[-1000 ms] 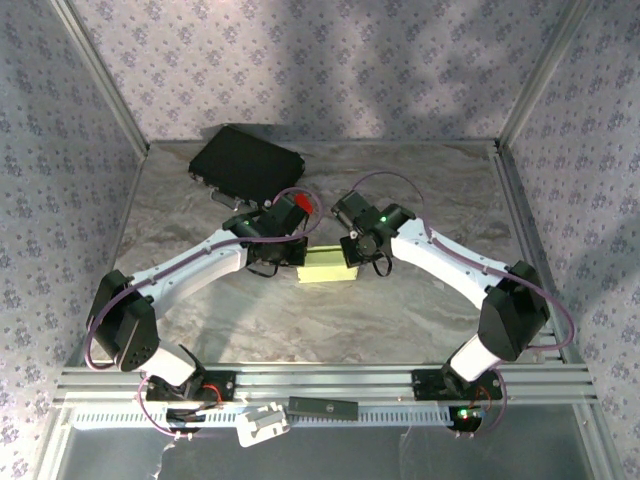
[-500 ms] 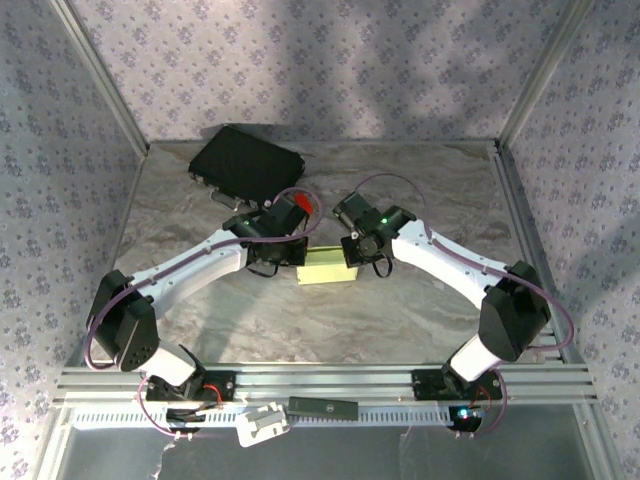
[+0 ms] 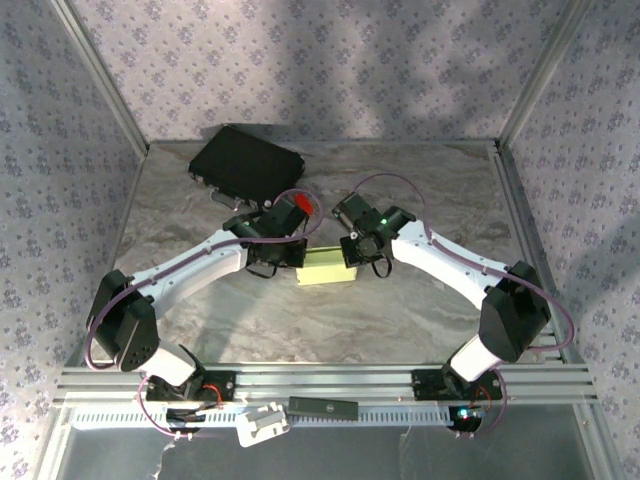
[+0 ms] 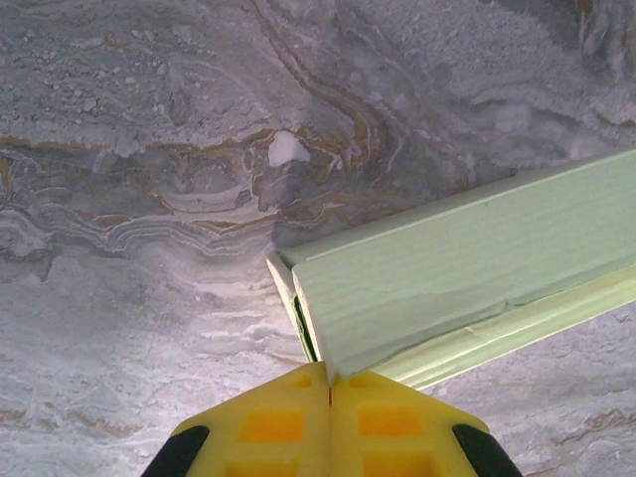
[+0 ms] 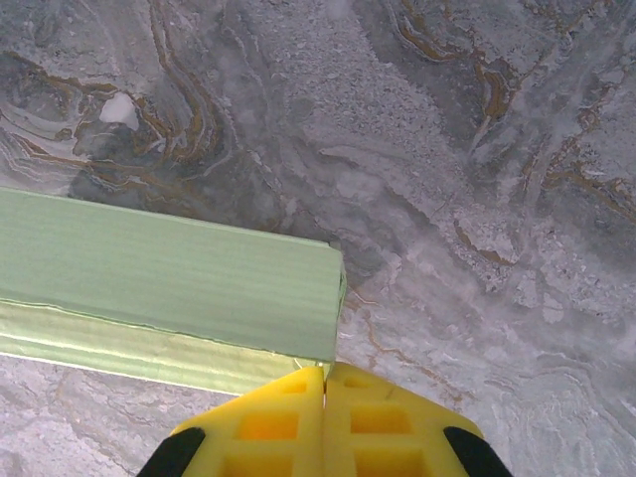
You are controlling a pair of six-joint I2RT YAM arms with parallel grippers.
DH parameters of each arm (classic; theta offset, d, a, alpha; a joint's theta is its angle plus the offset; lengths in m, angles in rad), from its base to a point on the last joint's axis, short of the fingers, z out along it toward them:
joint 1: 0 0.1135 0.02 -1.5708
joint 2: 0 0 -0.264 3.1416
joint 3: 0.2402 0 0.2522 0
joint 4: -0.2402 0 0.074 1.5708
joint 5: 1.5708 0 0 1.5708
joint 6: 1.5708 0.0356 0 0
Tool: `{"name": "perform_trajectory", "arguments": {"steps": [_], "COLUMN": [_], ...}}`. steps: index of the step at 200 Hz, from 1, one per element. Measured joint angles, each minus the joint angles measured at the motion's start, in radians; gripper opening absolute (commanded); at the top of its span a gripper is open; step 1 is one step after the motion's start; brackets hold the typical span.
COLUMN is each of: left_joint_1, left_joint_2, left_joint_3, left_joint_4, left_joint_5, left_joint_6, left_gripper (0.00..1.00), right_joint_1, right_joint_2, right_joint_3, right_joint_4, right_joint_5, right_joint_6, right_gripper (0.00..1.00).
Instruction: Fold the paper box
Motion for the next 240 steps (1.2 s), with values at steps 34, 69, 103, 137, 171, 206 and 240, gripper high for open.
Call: {"name": "perform_trajectory", "arguments": {"steps": [34,69,103,137,171,206,240], "left_joint_1": [0.0,0.0,-0.001,-0.005,-0.007,-0.025,-0.032], "left_joint_2": [0.0,0.0,0.0,-0.006,-0.019,-0.02,-0.02], "left_joint_3": [0.0,-0.002,-0.037,-0.069,-0.081,-0.081,-0.082], "left_joint_4": [-0.011,-0.008,0.028,0.064,0.074,0.078,0.081], "left_joint_5": [0.0,0.0,0.0,0.0,0.0,0.001,0.0], "left_joint_6": [0.016,0.019,0.014,0.006,-0.005,-0.009,-0.016], "left_gripper": [0.0,0.0,0.0,0.0,0.0,0.0,0.0], "right_joint_1": [0.003,0.005,0.011,0.026,0.034,0.047,0.043], "right_joint_2": [0.0,0.0,0.0,-0.007,-0.032,-0.119,-0.277], "right_joint_3": [0.0,-0.006,-0.026,-0.06,-0.065,-0.112,-0.227], "right_joint_4": [0.004,0.007,0.024,0.038,0.037,0.063,0.122], "right_joint_5": [0.0,0.0,0.003,0.008,0.008,-0.023,-0.089], "right_joint_6": [0.0,0.0,0.0,0.0,0.013,0.055,0.14], "right_gripper": [0.0,0.0,0.0,0.0,0.23,0.41,0.55]}}
